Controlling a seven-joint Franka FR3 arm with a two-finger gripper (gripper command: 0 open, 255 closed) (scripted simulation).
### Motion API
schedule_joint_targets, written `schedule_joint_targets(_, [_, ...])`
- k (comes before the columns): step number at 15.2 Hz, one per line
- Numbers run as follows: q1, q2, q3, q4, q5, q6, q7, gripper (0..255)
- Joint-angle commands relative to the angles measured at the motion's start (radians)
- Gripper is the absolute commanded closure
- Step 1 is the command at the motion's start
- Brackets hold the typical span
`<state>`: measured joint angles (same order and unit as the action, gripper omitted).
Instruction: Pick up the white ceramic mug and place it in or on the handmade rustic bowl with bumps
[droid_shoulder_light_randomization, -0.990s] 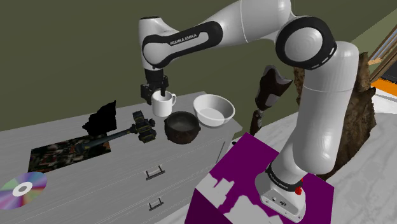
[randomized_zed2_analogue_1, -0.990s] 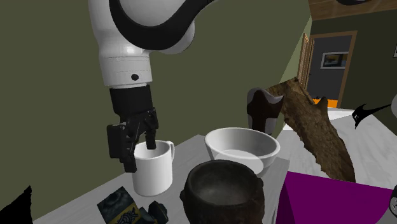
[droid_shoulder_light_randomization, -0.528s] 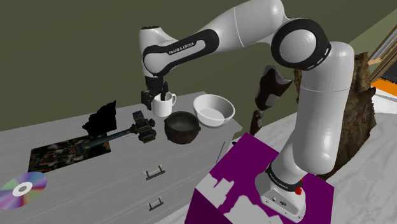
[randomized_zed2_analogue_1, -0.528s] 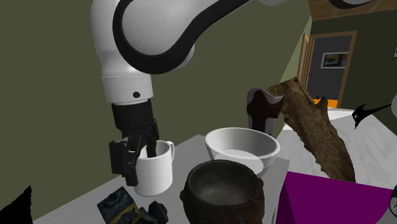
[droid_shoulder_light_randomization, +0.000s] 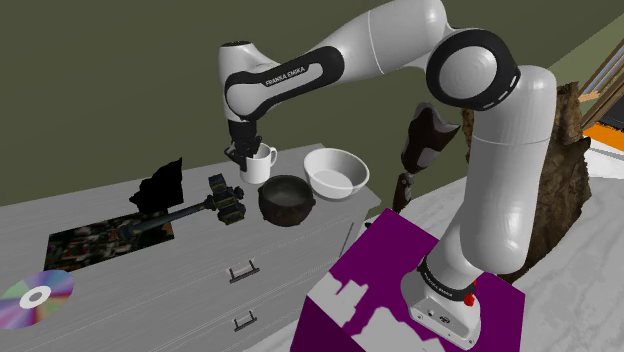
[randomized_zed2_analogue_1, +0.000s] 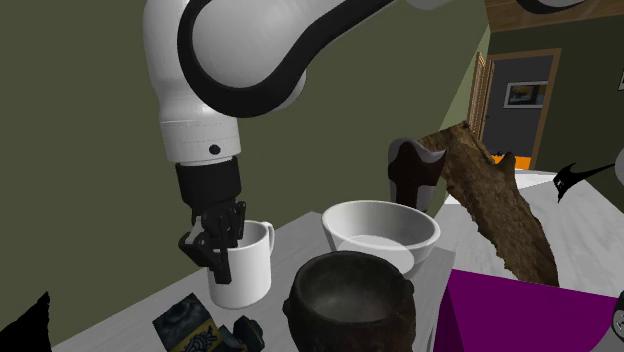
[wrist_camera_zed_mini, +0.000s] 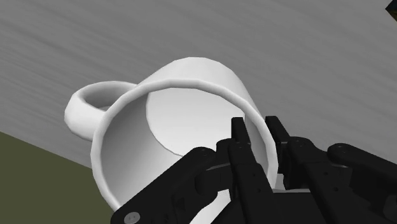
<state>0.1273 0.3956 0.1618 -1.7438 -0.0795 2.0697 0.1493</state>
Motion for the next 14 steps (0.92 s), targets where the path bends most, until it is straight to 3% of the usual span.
schedule_joint_targets(1, [0.0, 0.0, 0.0, 0.0, 0.0, 0.0, 0.0, 255])
schedule_joint_targets(7, [0.0, 0.0, 0.0, 0.0, 0.0, 0.0, 0.0, 255])
schedule_joint_targets(14, [-0.002, -0.037, 0.003, 0.043, 0.008, -0.08, -0.006, 255])
